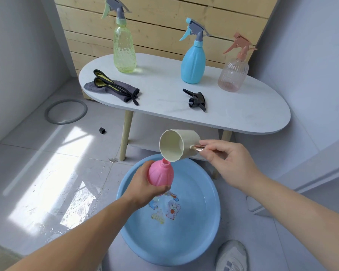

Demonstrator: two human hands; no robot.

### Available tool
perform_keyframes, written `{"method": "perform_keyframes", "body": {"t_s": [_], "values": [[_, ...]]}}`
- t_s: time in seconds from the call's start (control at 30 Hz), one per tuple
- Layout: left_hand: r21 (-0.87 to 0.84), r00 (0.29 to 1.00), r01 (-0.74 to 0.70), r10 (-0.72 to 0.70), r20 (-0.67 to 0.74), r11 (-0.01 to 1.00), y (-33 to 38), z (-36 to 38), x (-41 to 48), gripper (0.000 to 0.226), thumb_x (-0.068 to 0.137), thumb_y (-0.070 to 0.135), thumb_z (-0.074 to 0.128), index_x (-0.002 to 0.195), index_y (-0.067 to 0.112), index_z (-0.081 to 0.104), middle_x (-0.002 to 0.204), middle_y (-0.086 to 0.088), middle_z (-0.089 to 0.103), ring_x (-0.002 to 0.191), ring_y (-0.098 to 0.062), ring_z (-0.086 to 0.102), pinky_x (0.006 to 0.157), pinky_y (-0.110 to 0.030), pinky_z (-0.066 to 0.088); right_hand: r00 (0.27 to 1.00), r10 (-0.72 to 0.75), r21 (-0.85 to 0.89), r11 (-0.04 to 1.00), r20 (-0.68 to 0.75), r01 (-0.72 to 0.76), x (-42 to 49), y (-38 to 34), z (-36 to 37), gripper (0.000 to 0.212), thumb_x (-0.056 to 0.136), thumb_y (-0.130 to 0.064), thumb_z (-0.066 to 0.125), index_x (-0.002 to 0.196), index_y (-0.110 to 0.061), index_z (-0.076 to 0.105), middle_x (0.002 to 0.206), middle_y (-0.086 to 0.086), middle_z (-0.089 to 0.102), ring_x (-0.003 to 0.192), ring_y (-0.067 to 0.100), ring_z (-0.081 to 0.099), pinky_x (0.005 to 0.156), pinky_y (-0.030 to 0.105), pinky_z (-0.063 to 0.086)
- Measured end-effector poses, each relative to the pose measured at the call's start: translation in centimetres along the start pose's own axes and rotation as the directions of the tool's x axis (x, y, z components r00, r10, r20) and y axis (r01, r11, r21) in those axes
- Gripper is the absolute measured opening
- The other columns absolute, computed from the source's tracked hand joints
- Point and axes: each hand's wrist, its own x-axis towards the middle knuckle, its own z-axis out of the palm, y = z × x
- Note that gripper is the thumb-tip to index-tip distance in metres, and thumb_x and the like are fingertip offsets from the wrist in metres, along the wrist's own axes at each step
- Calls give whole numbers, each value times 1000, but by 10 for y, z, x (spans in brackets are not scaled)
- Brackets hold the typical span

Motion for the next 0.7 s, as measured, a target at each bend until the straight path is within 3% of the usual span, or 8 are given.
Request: {"method": "perform_keyframes", "body": {"t_s": [0.1,0.17,0.27,0.33,0.47,0.7], "values": [[-33,1000,-3,2,-14,999,8,-2,3,77,67,17,97,127,38,53,120,6,64,103,-18,67,63,-17,58,996,80,138,988,-31,-75,6,1,-7,15,94,-18,65,89,-22,78,95,0,77,91,16,73,89,28,57],[-51,999,-14,12,-31,999,19,-3,5,78,61,26,98,124,43,54,118,6,65,102,-17,68,65,-20,60,988,142,282,951,-52,-122,10,0,-14,16,96,-18,61,92,-16,76,95,7,77,93,28,73,89,37,59],[-74,997,-54,50,-55,996,44,-3,9,79,50,44,93,120,47,55,116,8,67,101,-15,69,76,-29,63,971,222,477,865,-89,-154,17,-8,-31,21,98,-20,57,93,-6,72,99,9,77,94,33,73,87,40,59],[-77,995,-82,78,-59,994,62,-2,13,84,51,42,94,126,42,56,116,7,67,102,-15,69,81,-35,64,959,252,570,811,-132,-135,24,-13,-47,23,100,-21,55,90,-6,70,94,10,75,90,35,73,84,40,60],[-98,993,-114,110,-42,989,98,2,16,78,68,18,98,131,34,55,116,4,66,102,-16,69,78,-36,65,928,281,585,806,-244,-90,40,-6,-86,28,103,-24,50,88,-8,66,93,13,72,82,34,72,80,37,61],[-88,987,-146,151,48,985,139,8,19,72,70,12,96,124,39,58,113,1,68,97,-17,71,65,-25,60,870,381,550,819,-312,-161,70,42,-134,24,106,-26,43,95,-14,61,102,21,66,82,35,66,79,38,56]]}}
